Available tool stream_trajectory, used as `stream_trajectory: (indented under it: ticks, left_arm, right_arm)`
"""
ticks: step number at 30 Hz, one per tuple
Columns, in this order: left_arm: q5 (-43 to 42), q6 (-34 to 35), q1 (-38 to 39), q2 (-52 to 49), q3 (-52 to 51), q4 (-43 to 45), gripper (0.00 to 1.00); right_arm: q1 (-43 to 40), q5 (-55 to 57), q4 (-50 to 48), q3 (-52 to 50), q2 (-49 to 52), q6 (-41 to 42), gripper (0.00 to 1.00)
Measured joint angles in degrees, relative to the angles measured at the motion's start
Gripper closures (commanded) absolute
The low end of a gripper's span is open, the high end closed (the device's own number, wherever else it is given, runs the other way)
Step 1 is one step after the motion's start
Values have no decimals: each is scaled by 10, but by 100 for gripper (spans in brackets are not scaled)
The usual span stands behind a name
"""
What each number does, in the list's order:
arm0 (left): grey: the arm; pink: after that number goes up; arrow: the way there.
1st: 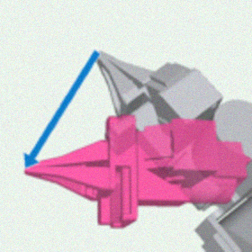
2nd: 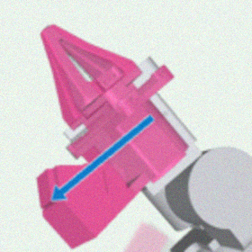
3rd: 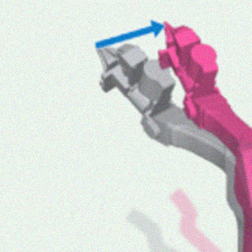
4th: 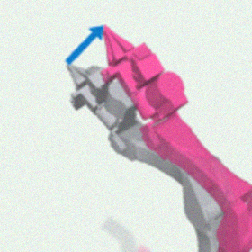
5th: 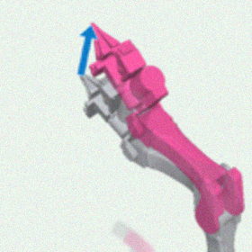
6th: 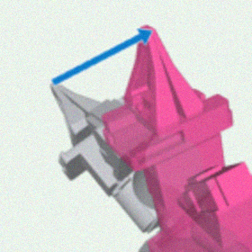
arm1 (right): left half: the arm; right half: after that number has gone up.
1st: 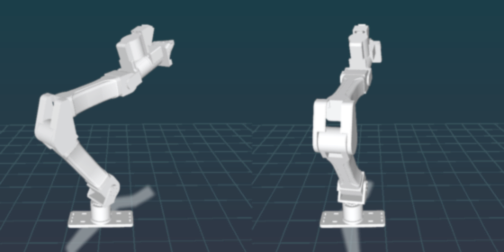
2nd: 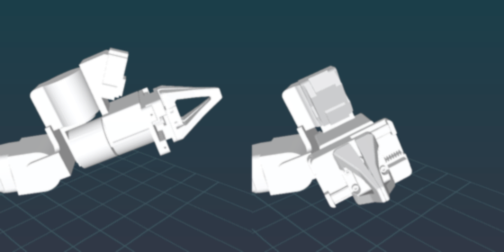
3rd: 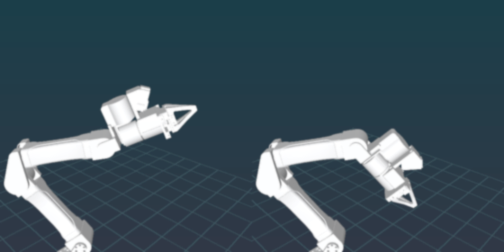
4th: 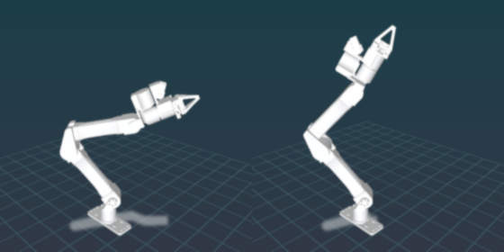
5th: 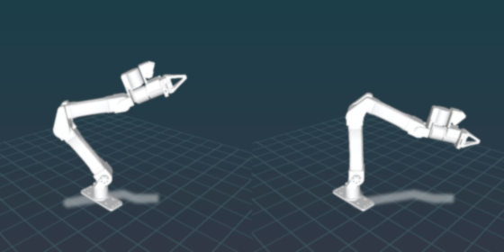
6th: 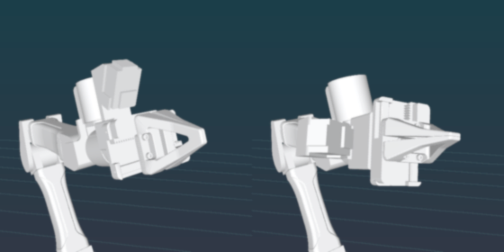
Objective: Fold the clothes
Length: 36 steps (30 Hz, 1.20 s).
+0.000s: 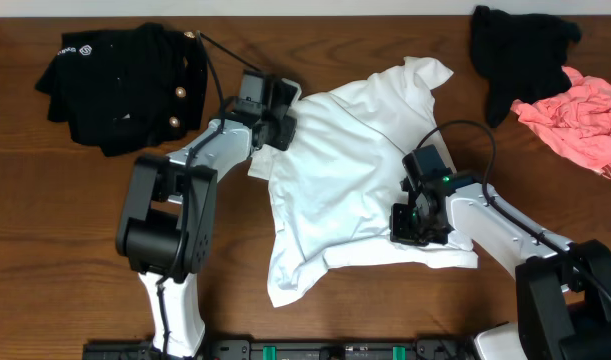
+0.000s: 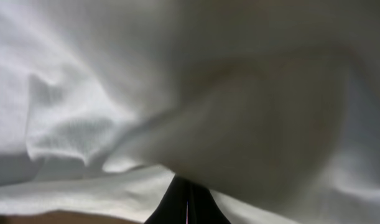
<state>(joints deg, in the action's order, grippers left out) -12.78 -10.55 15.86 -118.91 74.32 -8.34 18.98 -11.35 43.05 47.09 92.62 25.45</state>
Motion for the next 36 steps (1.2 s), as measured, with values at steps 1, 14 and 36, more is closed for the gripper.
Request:
stream_trajectory:
  ticks: [1,14,36]
  left_arm:
    - [12,0,0,-1,0,-1,94]
    - [85,127,-12,12,14,-129,94]
    - [0,239,-26,27,28,-486,93]
  right_arm:
    - [0,6,-3,0,0,0,99]
    - [-59,61,-40,0,0,0,99]
    - [-110,70,-272,0,52,-50,98]
